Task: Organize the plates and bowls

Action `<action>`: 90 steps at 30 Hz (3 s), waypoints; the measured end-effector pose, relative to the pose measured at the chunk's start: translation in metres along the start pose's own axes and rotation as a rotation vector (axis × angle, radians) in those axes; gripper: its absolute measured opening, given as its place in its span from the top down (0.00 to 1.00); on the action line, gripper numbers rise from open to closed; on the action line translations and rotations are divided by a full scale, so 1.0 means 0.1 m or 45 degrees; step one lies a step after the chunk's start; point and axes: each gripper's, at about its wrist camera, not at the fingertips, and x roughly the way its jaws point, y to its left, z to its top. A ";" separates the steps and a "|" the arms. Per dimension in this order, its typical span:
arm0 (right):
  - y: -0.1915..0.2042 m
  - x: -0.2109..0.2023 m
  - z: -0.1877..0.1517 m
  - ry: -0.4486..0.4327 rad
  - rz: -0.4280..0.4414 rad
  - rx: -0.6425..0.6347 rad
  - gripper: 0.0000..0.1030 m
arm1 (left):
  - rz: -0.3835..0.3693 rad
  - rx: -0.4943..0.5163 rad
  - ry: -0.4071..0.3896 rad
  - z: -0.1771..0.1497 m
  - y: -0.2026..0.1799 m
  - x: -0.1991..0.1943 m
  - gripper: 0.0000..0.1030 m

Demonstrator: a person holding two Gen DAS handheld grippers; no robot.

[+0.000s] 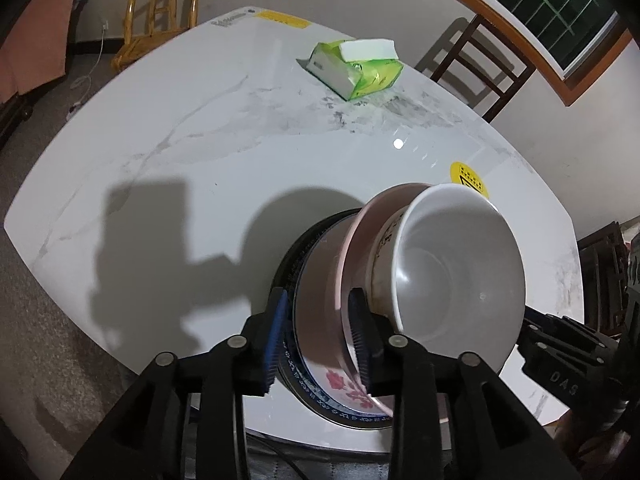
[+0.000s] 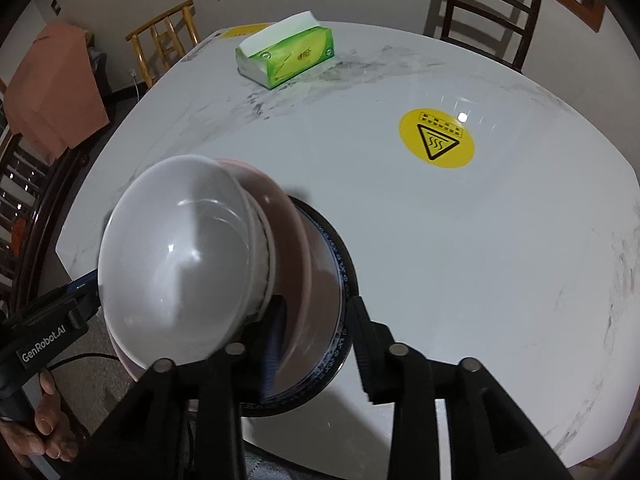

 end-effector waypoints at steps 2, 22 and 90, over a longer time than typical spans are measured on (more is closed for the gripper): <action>-0.03 -0.04 -0.01 -0.026 0.002 0.003 0.55 | 0.002 0.005 -0.011 -0.01 0.00 -0.02 0.69; -0.12 -0.35 -0.28 -0.250 0.020 -0.040 0.24 | 0.010 0.082 -0.227 -0.23 -0.12 -0.47 0.34; 0.23 -0.13 -1.10 -0.298 0.110 -0.205 0.22 | 0.278 0.089 -0.279 -1.03 -0.16 -0.32 0.20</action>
